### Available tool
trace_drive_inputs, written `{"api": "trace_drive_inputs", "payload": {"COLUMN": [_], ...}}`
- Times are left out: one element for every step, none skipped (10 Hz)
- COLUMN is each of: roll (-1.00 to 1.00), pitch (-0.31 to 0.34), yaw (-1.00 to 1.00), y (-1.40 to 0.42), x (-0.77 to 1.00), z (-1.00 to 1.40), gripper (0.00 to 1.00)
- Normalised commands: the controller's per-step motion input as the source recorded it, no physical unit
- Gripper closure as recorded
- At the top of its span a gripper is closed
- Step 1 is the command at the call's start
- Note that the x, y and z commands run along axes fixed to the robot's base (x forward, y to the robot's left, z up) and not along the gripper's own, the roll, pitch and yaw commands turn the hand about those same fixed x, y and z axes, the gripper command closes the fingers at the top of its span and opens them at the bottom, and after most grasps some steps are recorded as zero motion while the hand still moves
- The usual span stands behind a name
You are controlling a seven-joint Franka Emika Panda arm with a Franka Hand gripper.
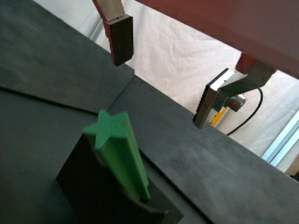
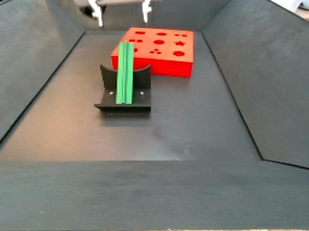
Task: Pick up the star object. Move up. Place the star object on the fixture. Regrasp the star object. Move to above the board. Insert the star object.
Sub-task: Regrasp the star object.
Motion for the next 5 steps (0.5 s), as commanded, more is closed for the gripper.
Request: {"api": "trace_drive_inputs", "payload": {"roll": [0.07,0.07,0.07,0.07,0.07], "pitch": [-0.112,-0.092,-0.071,-0.053,-0.019], "yaw": [0.0,-0.03,-0.04,-0.05,-0.05], "y": [0.02,0.02,0.01,0.01,0.0], "x": [0.09,0.1,0.11,0.1,0.09], "z": [-1.0,-1.0,-1.0,-0.95,-0.73], "gripper": [0.0,0.0,0.0,0.0,0.0]}}
